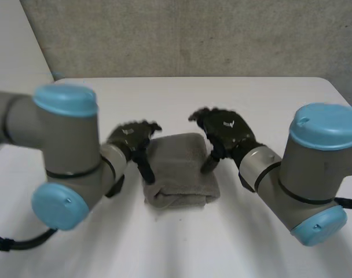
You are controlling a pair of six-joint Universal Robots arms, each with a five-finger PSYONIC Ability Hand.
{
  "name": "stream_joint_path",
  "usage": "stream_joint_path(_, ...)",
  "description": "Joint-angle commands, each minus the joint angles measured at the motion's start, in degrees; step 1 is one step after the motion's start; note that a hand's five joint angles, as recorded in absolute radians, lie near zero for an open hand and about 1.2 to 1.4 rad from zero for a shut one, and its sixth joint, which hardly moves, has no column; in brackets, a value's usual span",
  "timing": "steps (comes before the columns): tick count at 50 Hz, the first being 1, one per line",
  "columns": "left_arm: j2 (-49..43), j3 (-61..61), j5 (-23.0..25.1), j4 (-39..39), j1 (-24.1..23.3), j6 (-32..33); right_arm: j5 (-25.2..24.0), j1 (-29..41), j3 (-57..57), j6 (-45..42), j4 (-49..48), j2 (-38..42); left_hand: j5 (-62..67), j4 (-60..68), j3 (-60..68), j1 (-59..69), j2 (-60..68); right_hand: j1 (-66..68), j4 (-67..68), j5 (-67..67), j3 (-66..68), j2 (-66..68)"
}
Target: Fold the towel.
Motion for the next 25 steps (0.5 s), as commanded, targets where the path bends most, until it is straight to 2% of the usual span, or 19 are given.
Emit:
stream_joint_path(1, -4.8, -2.4, -4.2, 3.3, -1.7, 0.1, 0.6, -0.1, -2.1, -8.0, 1.3, 9.3, -1.8, 0.5, 0.3, 0.0, 0.6, -3.6, -4.9, -3.4, -4.1, -4.0)
stream_joint_path(6, -2.9, -1.4, -4.8, 3.3, -1.6, 0.1, 1.7, 0.1, -3.6, -10.2, 1.8, 9.6, -1.8, 0.5, 0.3, 0.0, 0.6, -3.6, -4.9, -3.4, -4.1, -4.0)
stream_joint_path(9, 1.5, -0.2, -4.8, 3.1, -1.5, 0.1, 4.3, -0.3, -5.3, -10.1, 2.1, 5.8, -1.8, 0.5, 0.3, 0.0, 0.6, -3.6, -4.9, -3.4, -4.1, -4.0)
stream_joint_path(11, 4.2, 0.3, -4.9, 2.7, -1.3, 0.1, 7.7, -1.0, -6.5, -10.0, 2.4, -0.6, -1.8, 0.5, 0.3, 0.0, 0.6, -3.6, -4.9, -3.4, -4.1, -4.0)
stream_joint_path(14, 9.9, 2.0, -4.9, 1.1, -0.5, 0.1, 9.3, -1.8, -7.3, -10.0, 2.9, -3.7, -1.8, 0.5, 0.3, 0.0, 0.6, -3.6, -4.9, -3.4, -4.1, -4.0)
stream_joint_path(16, 13.3, 3.2, -4.9, -0.4, 0.2, 0.1, 12.0, -3.8, -9.3, -10.1, 5.8, -9.2, -1.8, 0.5, 0.3, 0.0, 0.6, -3.6, -4.9, -3.4, -4.1, -4.0)
stream_joint_path(18, 18.9, 5.9, -4.9, -3.9, 3.0, 0.0, 12.7, -4.7, -10.6, -10.1, 7.9, -11.6, -1.8, 0.5, 0.3, 0.0, 0.6, -3.6, -4.9, -3.4, -4.1, -4.0)
stream_joint_path(19, 18.9, 5.9, -4.9, -3.9, 3.0, 0.0, 13.1, -5.6, -11.9, -10.1, 10.3, -13.5, -1.8, 0.5, 0.3, 0.0, 0.6, -3.6, -4.9, -3.4, -4.1, -4.0)
stream_joint_path(21, 22.8, 8.4, -4.8, -7.5, 7.2, -0.1, 13.2, -6.8, -13.2, -9.9, 12.8, -14.9, -1.8, 0.5, 0.3, 0.0, 0.6, -3.6, -4.9, -3.4, -4.1, -4.0)
stream_joint_path(25, 25.2, 10.4, -4.7, -11.0, 10.3, 0.0, 12.9, -9.4, -15.2, -9.8, 17.5, -16.9, -1.6, 0.7, 0.5, 0.1, 0.8, -3.6, -4.9, -3.4, -4.1, -4.0)
